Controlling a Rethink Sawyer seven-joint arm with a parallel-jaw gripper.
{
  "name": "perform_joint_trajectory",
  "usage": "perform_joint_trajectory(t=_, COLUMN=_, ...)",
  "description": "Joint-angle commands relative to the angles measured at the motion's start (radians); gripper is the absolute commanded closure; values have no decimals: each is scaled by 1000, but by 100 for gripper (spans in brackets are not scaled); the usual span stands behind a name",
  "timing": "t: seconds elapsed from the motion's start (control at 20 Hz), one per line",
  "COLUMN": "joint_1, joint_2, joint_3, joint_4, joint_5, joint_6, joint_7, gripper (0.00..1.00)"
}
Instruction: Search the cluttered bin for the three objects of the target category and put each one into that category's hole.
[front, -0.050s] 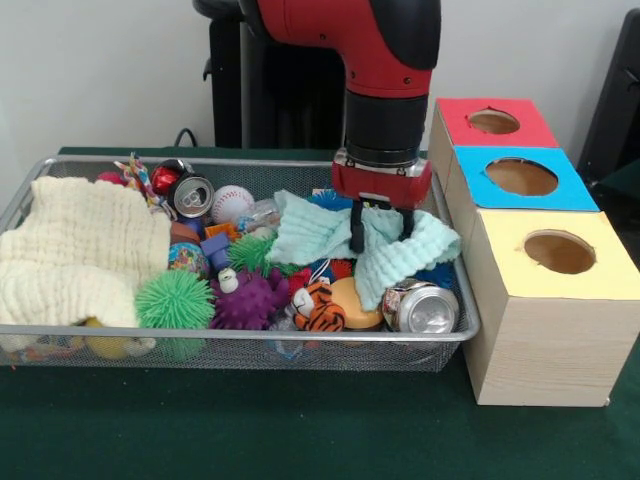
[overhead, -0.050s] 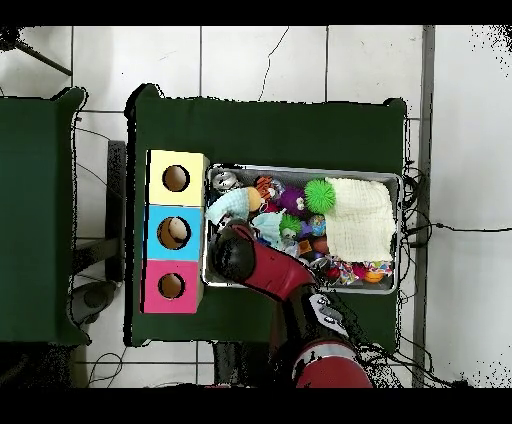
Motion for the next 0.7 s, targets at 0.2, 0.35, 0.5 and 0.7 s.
perform_joint_trajectory(t=0.2, joint_1=-61, joint_2=-60, joint_3=-14, joint_4=19, joint_5=-136, joint_6=283, joint_7=1, gripper=0)
perform_joint_trajectory(t=0.35, joint_1=-71, joint_2=-76, joint_3=-2, joint_4=26, joint_5=-142, joint_6=304, joint_7=31, gripper=0)
perform_joint_trajectory(t=0.5, joint_1=-73, joint_2=-90, joint_3=9, joint_4=49, joint_5=-143, joint_6=306, joint_7=66, gripper=0)
perform_joint_trajectory(t=0.7, joint_1=-74, joint_2=-86, joint_3=21, joint_4=70, joint_5=-139, joint_6=266, joint_7=99, gripper=0)
